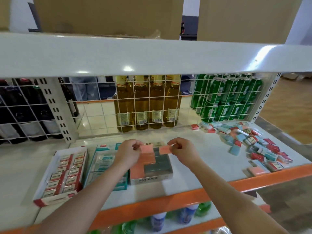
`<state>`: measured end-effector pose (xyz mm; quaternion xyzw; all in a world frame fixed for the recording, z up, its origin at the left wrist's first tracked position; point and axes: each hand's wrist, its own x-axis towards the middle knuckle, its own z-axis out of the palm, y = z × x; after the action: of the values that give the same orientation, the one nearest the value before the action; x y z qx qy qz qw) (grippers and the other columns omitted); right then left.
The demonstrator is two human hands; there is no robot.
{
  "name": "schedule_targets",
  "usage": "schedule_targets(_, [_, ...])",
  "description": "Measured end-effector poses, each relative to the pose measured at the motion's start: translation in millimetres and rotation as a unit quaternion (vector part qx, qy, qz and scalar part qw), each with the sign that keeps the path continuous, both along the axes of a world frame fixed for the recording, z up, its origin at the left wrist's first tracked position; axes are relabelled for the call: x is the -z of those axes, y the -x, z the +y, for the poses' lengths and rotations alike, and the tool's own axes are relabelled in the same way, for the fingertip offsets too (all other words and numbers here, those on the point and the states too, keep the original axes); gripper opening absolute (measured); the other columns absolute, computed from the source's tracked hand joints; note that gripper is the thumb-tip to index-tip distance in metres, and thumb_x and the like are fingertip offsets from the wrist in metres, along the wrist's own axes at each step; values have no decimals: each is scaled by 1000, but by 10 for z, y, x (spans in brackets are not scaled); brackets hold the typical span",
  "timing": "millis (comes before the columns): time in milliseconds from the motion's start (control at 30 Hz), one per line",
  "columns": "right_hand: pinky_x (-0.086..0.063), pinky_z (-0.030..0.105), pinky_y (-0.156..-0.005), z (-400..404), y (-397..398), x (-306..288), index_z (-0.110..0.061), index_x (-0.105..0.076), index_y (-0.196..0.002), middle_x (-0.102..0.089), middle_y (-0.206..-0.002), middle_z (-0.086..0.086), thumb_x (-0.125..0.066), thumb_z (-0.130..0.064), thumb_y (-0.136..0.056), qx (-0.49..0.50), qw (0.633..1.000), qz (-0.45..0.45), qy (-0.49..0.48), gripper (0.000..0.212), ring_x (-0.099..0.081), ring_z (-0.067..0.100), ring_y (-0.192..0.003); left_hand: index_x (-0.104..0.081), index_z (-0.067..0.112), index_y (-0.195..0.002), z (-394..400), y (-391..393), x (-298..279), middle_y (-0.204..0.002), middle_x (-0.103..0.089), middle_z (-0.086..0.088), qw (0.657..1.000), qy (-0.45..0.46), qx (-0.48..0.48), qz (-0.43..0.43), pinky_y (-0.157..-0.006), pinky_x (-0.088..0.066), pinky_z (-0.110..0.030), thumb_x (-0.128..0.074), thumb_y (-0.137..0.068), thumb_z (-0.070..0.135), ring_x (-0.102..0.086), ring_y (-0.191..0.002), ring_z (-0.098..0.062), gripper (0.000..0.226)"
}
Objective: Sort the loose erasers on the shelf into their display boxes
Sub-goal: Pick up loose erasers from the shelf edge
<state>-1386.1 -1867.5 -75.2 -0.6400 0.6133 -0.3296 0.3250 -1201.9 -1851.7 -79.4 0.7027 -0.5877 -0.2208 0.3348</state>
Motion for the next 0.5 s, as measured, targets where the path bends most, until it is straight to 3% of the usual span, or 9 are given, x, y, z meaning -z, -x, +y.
schedule_targets(67, [-50, 25, -76, -20, -89, 7, -15, -66, -102, -60, -92, -1, -53, -5, -90, 7, 1000, 6, 0, 20, -58, 17, -86, -63, 17, -112, 14, -116, 20, -123, -59, -1, 1000, 3, -14, -3, -87, -38, -21, -54, -92, 10, -54, -113, -15, 23])
schedule_targets(233, [-41, 16, -68, -89, -250, 56, -15, -65, -106, -60, -104, -2, -51, -8, -92, 22, 999, 39, -13, 22, -52, 13, -89, -63, 13, -113, 33, -304, 90, -123, -60, -4, 1000, -2, -17, -25, -84, -38, -18, -55, -91, 12, -56, -112, -17, 23])
schedule_targets(367, [-40, 19, -77, -118, -366, 123, -15, -64, -110, -61, -116, 1, -50, -9, -92, 1, 998, 59, -33, 24, -50, 12, -90, -63, 16, -109, 9, -331, 171, -121, -61, -2, 999, -11, 4, -34, -80, -41, -16, -55, -91, 12, -57, -105, -13, 20])
schedule_targets(500, [-38, 15, -66, -190, -455, 189, -15, -61, -110, -60, -119, 3, -47, -10, -94, -8, 997, 77, -30, 22, -49, 12, -89, -62, 17, -107, -51, -291, 200, -117, -61, 0, 998, -6, 19, -55, -73, -40, -11, -56, -91, 13, -55, -99, -10, 18])
